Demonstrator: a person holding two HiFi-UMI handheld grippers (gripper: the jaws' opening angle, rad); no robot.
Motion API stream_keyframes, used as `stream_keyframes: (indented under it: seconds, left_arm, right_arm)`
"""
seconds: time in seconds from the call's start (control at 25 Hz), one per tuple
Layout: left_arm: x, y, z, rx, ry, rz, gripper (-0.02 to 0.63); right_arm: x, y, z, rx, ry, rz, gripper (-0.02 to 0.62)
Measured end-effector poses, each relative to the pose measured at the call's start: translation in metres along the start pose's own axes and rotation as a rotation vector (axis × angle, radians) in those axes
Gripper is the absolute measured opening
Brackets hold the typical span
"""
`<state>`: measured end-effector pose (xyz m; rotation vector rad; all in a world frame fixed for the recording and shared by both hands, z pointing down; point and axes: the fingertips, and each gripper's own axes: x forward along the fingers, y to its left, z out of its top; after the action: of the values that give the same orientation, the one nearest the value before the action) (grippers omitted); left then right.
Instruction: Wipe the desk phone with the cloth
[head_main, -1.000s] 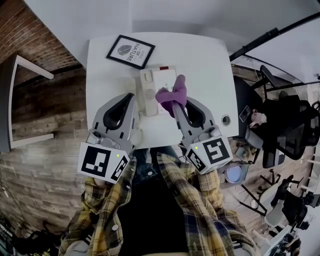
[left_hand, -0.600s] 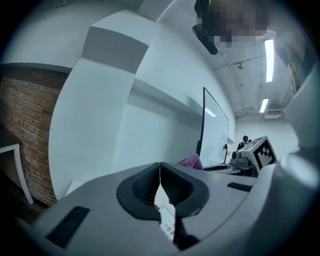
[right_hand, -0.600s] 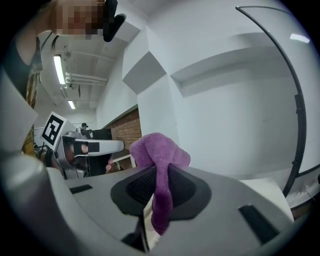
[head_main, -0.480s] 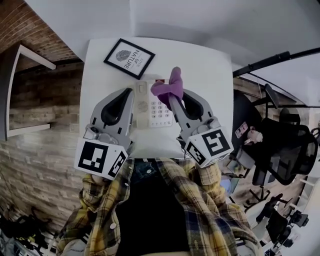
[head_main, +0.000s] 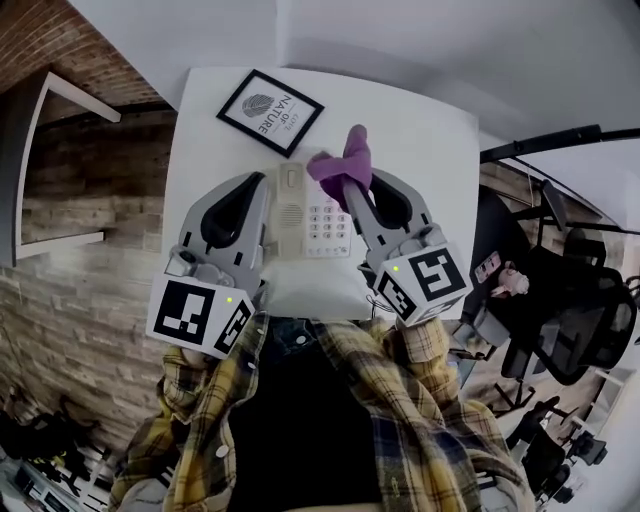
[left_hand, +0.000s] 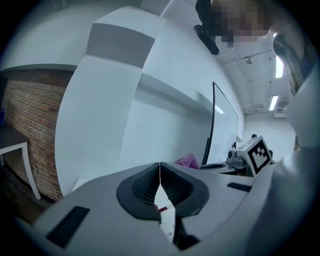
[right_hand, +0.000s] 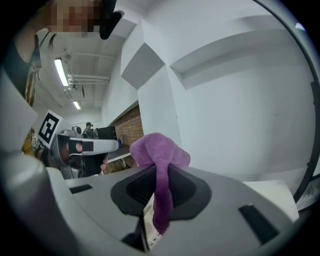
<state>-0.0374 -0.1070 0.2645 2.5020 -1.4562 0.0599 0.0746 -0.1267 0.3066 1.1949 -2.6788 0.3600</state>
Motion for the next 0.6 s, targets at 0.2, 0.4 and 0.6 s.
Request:
stream_keyframes:
  seconds: [0.2, 0.4, 0.6]
  left_arm:
    - [0.009, 0.008, 0.000, -0.008, 0.005, -0.031, 0.015]
    - [0.014, 0.021, -0.003, -0.026, 0.011, -0.033, 0.015]
    - [0.013, 0.034, -0.010, -0.058, 0.014, -0.015, 0.015]
  right_arm:
    - [0.009, -0.001, 0.000, 0.017, 0.008, -0.005, 0.061]
    - [0.024, 0.002, -0.006, 0.020, 0.030, 0.034, 0.063]
    - [0.047, 0.004, -0.026, -0.016, 0.112, 0.049, 0.063]
